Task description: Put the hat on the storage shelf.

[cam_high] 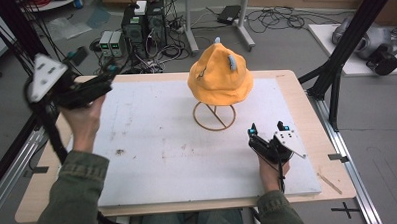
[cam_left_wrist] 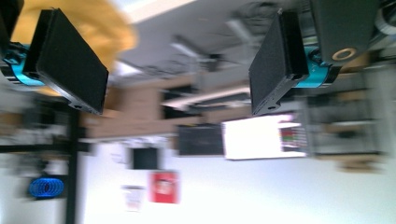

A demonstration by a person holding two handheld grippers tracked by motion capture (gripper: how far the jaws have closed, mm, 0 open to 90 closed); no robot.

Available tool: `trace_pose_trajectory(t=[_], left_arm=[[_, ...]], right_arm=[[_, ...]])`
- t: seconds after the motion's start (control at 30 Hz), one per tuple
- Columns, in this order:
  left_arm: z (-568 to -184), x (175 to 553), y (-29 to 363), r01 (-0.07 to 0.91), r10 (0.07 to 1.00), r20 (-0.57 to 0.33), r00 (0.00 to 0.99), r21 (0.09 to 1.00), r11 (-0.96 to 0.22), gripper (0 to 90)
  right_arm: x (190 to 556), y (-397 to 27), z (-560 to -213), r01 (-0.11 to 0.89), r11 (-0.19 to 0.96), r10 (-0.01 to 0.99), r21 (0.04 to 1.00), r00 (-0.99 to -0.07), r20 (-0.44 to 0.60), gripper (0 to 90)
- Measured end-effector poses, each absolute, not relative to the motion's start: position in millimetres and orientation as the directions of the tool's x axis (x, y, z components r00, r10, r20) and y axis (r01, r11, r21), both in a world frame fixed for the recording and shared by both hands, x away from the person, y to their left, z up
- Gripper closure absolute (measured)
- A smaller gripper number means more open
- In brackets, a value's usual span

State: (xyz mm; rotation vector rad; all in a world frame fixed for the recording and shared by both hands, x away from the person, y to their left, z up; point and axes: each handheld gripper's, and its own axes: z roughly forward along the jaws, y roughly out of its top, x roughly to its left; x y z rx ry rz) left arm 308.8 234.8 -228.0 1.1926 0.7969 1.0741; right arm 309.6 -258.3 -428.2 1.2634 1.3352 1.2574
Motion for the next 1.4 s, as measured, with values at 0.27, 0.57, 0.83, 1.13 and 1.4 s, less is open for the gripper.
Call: trace_pose_trajectory(t=[0.27, 0.57, 0.83, 1.13, 1.4], left_arm=[[-288, 266, 274, -0.172, 0.99, 0.0, 0.142, 0.985, 0.025, 21.3], [-359, 257, 271, -0.064, 0.999, -0.017, 0.051, 0.998, 0.02, 20.6], [-397, 261, 260, 0.048, 1.0, 0.022, -0.02, 0.999, -0.021, 19.8], [-409, 264, 261, 0.093, 0.999, 0.021, -0.04, 0.996, -0.017, 20.3], [-409, 264, 262, 0.083, 0.999, 0.019, -0.043, 0.996, -0.016, 20.3]], right_arm=[[307, -257, -429, 0.103, -0.028, 0.995, 0.994, -0.089, 0.038, 11.0], [305, -257, -429, 0.095, -0.028, 0.996, 0.995, -0.082, 0.036, 11.0], [305, -262, -430, 0.09, -0.046, 0.997, 0.995, -0.063, 0.052, 10.9], [304, -265, -430, 0.09, -0.053, 0.997, 0.995, -0.053, 0.058, 11.0], [304, -265, -431, 0.089, -0.042, 0.997, 0.995, -0.057, 0.048, 11.0]])
